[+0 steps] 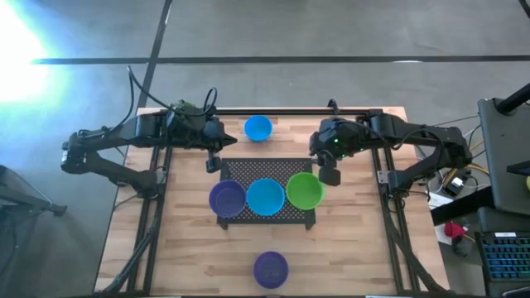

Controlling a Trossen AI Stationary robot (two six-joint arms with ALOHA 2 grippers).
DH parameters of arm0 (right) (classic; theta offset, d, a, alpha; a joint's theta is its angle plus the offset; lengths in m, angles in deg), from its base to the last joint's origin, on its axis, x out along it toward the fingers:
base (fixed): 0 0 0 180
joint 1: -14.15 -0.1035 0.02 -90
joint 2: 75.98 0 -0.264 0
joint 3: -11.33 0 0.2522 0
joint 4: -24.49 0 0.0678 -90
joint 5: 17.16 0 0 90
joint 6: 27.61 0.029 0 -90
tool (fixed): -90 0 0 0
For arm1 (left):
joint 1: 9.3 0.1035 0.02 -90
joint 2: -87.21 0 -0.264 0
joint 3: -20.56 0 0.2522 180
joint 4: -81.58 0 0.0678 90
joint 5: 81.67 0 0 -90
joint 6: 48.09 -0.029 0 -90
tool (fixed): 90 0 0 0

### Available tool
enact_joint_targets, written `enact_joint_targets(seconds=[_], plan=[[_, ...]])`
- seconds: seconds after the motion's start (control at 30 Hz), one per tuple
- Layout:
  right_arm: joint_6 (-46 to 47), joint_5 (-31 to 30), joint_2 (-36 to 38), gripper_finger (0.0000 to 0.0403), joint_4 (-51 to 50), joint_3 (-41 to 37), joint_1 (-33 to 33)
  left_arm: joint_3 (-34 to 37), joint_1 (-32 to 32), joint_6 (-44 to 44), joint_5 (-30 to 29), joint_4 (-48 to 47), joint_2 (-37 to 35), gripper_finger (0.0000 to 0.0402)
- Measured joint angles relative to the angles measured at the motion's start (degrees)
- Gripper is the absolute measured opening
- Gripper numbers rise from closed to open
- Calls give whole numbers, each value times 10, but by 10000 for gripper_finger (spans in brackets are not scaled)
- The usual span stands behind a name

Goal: Pick & Place Mini bowls
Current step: Stack the light blue bowl on the blue bowl on the shelf

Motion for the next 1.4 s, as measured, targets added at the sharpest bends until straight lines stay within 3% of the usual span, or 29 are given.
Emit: enact_joint_targets(seconds=[0.23,0.57,0.73,0.97,1.1,1.27,1.4], plan=[[-16,-31,34,14,1,21,1,0,0,13,0,0,0,0],[-7,-110,99,8,5,22,5,0,24,5,-46,51,8,0],[23,-182,116,8,5,22,7,0,62,15,-71,67,30,0],[53,-189,136,8,1,22,6,0,127,79,-69,64,92,0],[55,-190,144,8,1,22,6,0,173,129,-45,64,126,0],[55,-189,146,8,1,22,6,-2,213,172,48,60,162,0],[52,-189,144,8,1,22,6,-1,223,184,60,50,193,0]])
